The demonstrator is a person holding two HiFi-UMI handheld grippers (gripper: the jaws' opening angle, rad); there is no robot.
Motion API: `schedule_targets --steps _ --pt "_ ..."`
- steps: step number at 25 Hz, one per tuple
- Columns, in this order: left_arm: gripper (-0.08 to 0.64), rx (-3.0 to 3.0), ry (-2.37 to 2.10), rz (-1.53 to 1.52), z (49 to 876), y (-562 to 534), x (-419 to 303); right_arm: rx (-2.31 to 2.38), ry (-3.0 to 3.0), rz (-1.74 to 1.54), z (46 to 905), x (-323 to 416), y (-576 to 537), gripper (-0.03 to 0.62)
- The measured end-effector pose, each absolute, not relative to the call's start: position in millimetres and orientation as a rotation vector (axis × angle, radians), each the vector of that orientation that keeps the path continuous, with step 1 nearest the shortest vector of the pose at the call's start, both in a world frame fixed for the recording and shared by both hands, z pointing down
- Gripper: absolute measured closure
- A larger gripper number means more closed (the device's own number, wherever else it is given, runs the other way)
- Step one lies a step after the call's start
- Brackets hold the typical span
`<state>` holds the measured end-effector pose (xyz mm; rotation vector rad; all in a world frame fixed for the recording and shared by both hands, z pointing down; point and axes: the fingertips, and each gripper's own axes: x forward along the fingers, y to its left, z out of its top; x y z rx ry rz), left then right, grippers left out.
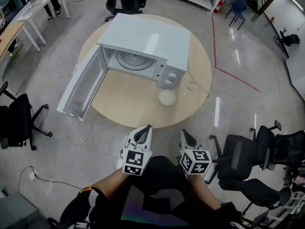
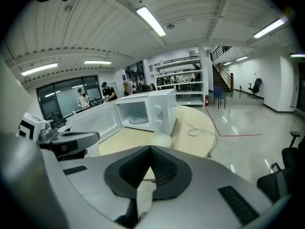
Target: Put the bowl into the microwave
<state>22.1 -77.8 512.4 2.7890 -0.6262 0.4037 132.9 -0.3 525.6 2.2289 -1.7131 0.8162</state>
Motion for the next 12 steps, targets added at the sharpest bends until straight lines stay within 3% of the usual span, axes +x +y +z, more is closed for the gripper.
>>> schedule_targets --steps 12 --pt "0.514 2.787 -0.63 0.41 517 -92 11 2.26 -1.696 0.824 527 131 -11 0.577"
